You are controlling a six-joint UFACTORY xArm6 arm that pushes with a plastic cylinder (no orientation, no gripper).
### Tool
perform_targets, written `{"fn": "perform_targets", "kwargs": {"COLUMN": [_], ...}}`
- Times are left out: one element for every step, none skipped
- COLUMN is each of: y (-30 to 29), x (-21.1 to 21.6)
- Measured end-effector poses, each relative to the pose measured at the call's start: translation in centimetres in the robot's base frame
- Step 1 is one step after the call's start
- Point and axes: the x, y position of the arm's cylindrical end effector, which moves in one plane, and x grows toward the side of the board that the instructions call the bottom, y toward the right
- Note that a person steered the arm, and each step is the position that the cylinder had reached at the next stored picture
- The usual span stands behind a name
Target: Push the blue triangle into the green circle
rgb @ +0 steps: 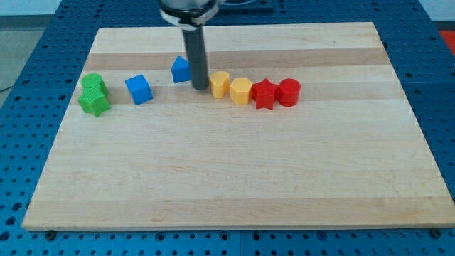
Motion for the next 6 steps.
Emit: {"fn": "perform_targets", "kwargs": {"y": [0.7,-1.3,-6.9,-10.5,-9.6,-9.5], "x": [-2.8,-4.2,-1.9,-0.1,-0.8,-3.5]}}
